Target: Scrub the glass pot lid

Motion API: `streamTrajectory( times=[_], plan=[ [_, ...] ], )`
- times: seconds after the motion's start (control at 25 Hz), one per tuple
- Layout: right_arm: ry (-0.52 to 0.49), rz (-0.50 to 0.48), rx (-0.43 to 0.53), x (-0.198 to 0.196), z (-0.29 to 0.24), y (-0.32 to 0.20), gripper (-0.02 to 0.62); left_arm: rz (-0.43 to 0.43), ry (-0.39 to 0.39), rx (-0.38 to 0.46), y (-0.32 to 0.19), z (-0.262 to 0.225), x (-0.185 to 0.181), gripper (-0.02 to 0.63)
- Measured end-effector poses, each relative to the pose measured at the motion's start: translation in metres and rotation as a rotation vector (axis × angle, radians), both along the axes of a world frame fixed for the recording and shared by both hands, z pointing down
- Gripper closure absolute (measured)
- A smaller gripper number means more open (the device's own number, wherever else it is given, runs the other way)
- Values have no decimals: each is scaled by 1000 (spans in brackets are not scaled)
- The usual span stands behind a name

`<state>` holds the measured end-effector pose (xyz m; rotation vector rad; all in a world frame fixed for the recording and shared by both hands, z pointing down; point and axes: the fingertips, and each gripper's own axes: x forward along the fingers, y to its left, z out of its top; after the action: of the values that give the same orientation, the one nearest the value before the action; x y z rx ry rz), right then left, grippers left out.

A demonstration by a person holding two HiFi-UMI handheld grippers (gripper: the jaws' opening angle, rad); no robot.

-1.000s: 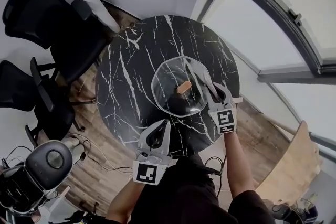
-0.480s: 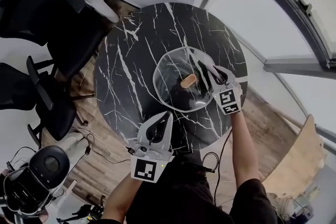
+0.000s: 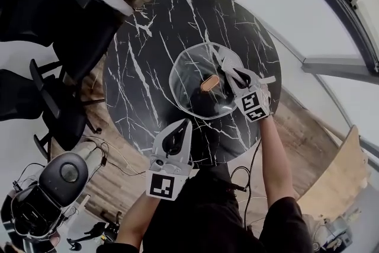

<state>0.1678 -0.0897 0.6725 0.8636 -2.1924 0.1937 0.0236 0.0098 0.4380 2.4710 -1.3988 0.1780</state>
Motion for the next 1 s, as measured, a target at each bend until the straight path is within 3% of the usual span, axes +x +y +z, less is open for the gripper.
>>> streamTrajectory(
  times=[0.28, 0.56, 1.0],
  plan=[
    [31, -9, 15, 0, 1, 22, 523, -40, 11, -5, -6, 0, -2, 603],
    [73, -15, 30, 0, 7, 40, 523, -39, 28, 52, -16, -9, -7, 603],
    [75, 111, 2, -8, 5, 72, 522, -102, 22, 33, 0, -9, -40, 603]
  ],
)
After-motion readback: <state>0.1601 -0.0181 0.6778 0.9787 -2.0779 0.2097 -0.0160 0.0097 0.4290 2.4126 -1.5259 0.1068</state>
